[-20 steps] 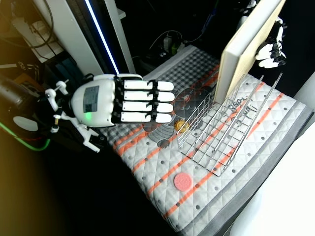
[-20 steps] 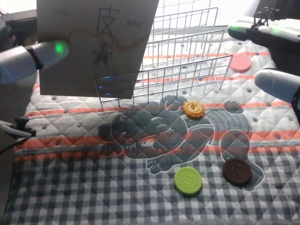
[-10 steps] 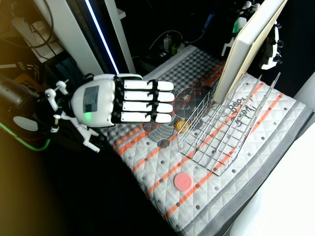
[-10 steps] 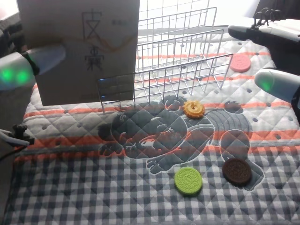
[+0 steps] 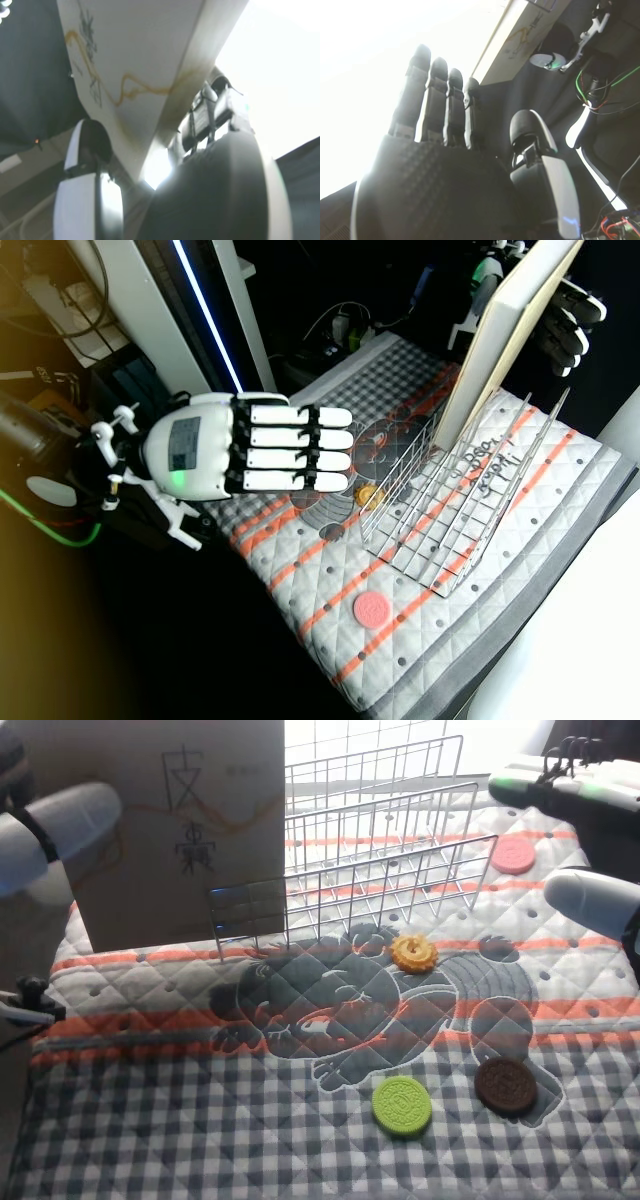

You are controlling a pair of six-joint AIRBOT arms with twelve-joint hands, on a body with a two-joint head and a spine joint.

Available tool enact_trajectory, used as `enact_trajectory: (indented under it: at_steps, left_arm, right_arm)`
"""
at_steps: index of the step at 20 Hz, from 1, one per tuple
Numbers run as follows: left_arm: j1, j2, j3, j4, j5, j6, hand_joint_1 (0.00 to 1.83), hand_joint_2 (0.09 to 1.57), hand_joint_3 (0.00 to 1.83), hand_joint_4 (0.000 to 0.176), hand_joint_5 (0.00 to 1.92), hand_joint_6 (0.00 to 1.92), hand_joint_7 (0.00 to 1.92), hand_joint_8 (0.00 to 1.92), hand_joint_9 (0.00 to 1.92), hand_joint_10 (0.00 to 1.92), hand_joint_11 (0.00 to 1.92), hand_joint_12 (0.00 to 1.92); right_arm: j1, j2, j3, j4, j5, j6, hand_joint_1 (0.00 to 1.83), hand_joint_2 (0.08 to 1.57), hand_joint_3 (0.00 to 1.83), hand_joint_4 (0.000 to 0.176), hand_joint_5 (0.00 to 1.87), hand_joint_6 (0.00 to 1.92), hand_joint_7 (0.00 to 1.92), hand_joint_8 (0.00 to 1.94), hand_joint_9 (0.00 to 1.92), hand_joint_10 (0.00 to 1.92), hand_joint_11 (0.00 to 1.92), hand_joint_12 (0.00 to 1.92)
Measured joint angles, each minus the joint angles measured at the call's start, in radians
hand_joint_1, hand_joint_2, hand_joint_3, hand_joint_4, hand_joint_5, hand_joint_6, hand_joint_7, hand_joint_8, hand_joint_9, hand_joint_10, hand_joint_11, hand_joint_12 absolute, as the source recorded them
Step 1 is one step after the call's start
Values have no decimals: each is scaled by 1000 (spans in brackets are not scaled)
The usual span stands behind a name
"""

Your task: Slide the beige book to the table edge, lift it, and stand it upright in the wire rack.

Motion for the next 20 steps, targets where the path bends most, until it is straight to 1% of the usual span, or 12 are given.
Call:
enact_trajectory:
  at_steps: [1,2,3,4,5,6,7,8,10,11,13,20]
  left_arm:
    - [0,0,-1,1,-11,0,881,1114,4,132,275,12,319,7,305,14,0,932]
    - [0,1,-4,-4,-29,-1,894,1118,2,107,329,21,336,8,319,16,0,1013]
    - [0,2,-4,-4,-40,0,973,1129,1,10,679,93,544,30,472,46,0,1168]
    - [0,6,-6,-9,-45,-2,1060,1154,6,0,844,908,774,95,601,103,0,1345]
    - [0,12,-10,-15,-49,-1,1183,1185,0,0,974,978,695,1116,684,332,37,1605]
    - [-2,14,-8,-19,-52,-1,1200,1205,0,0,979,990,641,1421,486,1003,66,1834]
    - [-7,13,-4,-18,-46,0,1157,1154,0,0,946,1030,632,1668,570,1737,529,1904]
    - [-13,12,2,-13,-39,0,1204,1199,0,0,945,898,674,1644,579,1884,598,1918]
    - [-20,12,10,-14,-25,2,1250,1144,0,0,1025,727,869,1409,787,1682,706,1911]
    - [-16,12,9,-18,-25,6,1243,1129,0,0,1031,754,912,1297,803,1424,658,1748]
    - [-4,12,3,-34,-32,8,1228,1131,2,0,1022,829,891,1262,818,1249,669,1664]
    - [-24,-37,13,-90,-87,9,1236,1130,0,0,1039,759,896,1297,839,1284,694,1676]
  right_arm:
    - [-4,0,0,3,2,0,152,1447,0,15,386,5,392,7,365,5,398,7]
    - [-4,0,0,3,0,0,150,1450,1,8,383,2,389,4,368,5,402,8]
    - [-4,0,0,1,-2,0,151,1451,2,1,386,3,390,4,375,7,411,11]
    - [-4,0,0,2,-1,0,153,1456,4,3,388,3,396,5,385,10,426,17]
    - [-4,0,0,2,-1,0,150,1452,1,8,394,5,406,8,399,13,450,25]
    - [-4,0,0,3,-2,0,152,1462,5,0,399,6,416,10,412,16,460,27]
    - [-4,-1,0,2,-2,0,182,1460,1,0,422,9,433,9,424,12,473,24]
    - [-4,-2,0,2,-2,0,187,1458,0,0,428,9,430,5,425,9,472,21]
    - [-4,-3,0,0,-3,0,188,1453,0,0,419,3,427,3,413,2,452,11]
    - [-4,-3,0,3,-3,0,196,1467,4,0,408,0,410,0,391,0,434,3]
    - [-4,-3,0,3,-3,0,180,1468,3,0,404,0,410,1,393,2,440,4]
    - [-4,-3,-2,2,-5,0,168,1470,3,0,402,3,396,3,381,2,432,1]
